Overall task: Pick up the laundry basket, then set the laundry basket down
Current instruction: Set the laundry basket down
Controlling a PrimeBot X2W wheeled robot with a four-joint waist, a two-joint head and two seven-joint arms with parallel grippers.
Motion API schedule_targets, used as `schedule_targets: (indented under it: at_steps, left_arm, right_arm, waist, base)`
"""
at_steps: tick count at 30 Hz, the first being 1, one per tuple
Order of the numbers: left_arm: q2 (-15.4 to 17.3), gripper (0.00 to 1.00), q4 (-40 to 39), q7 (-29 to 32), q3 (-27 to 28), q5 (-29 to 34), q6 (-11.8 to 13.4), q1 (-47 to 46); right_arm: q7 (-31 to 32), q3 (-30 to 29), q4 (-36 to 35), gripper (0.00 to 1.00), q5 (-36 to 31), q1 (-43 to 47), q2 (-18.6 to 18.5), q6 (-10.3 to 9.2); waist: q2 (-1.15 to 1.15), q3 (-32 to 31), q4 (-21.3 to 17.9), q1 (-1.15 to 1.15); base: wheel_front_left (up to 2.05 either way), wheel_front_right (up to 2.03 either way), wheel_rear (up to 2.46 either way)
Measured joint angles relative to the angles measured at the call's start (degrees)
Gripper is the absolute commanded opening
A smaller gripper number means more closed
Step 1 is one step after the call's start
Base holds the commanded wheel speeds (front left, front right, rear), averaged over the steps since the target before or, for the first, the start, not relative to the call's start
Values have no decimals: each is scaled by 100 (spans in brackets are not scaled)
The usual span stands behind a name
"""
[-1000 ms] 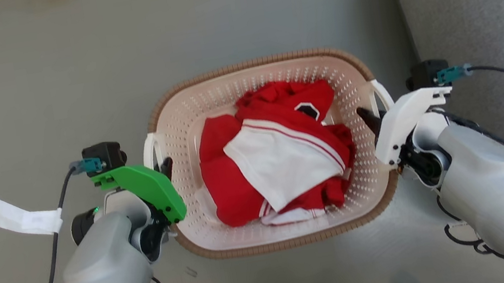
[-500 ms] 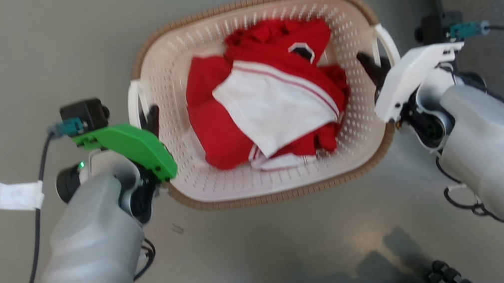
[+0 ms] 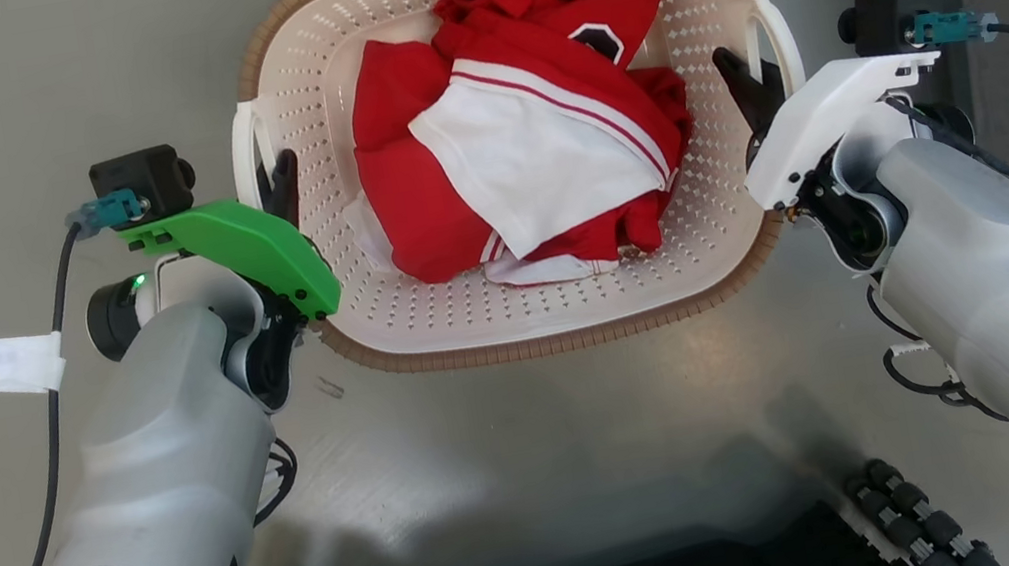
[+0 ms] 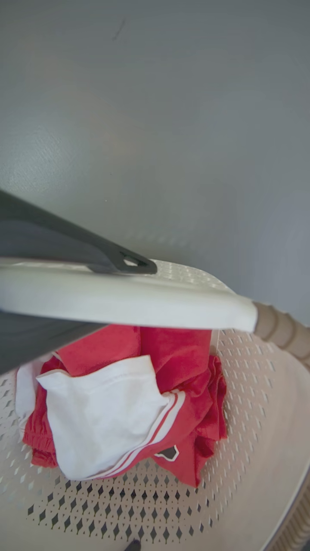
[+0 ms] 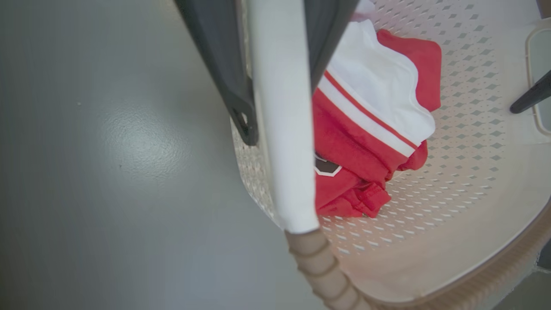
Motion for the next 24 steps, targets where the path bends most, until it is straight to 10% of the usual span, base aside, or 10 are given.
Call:
schedule_targets:
  at_steps: [24]
  left_arm:
    - [41, 0, -10, -233, -85, 9, 0, -178]
  right_arm:
    - [-290, 170, 30, 0, 1, -235, -2, 0]
  waist:
    - [0, 477, 26, 0]
  base:
    - [0, 0, 0]
